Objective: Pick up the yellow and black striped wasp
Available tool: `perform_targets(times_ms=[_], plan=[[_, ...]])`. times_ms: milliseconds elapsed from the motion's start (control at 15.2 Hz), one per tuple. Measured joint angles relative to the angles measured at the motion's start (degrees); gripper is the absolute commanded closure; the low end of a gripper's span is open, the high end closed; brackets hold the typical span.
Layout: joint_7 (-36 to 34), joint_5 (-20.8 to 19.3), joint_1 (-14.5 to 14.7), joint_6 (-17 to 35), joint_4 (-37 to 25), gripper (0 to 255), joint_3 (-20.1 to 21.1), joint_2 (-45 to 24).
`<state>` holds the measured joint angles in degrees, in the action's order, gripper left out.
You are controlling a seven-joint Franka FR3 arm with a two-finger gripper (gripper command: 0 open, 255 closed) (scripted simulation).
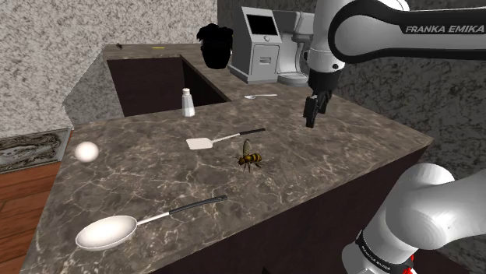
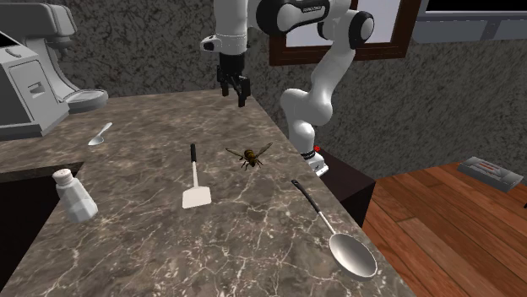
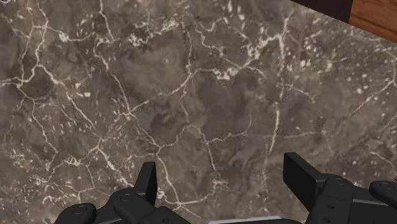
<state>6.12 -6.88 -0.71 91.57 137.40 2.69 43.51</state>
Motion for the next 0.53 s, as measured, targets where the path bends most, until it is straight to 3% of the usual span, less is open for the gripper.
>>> perform_targets(times_ms=[132,528], plan=[[-0.1,0.3,0.3,0.8,0.3,0,0.2,0.0],[-3.4,5.1,4.4,9.5,3.8,0,4.5,0.1]])
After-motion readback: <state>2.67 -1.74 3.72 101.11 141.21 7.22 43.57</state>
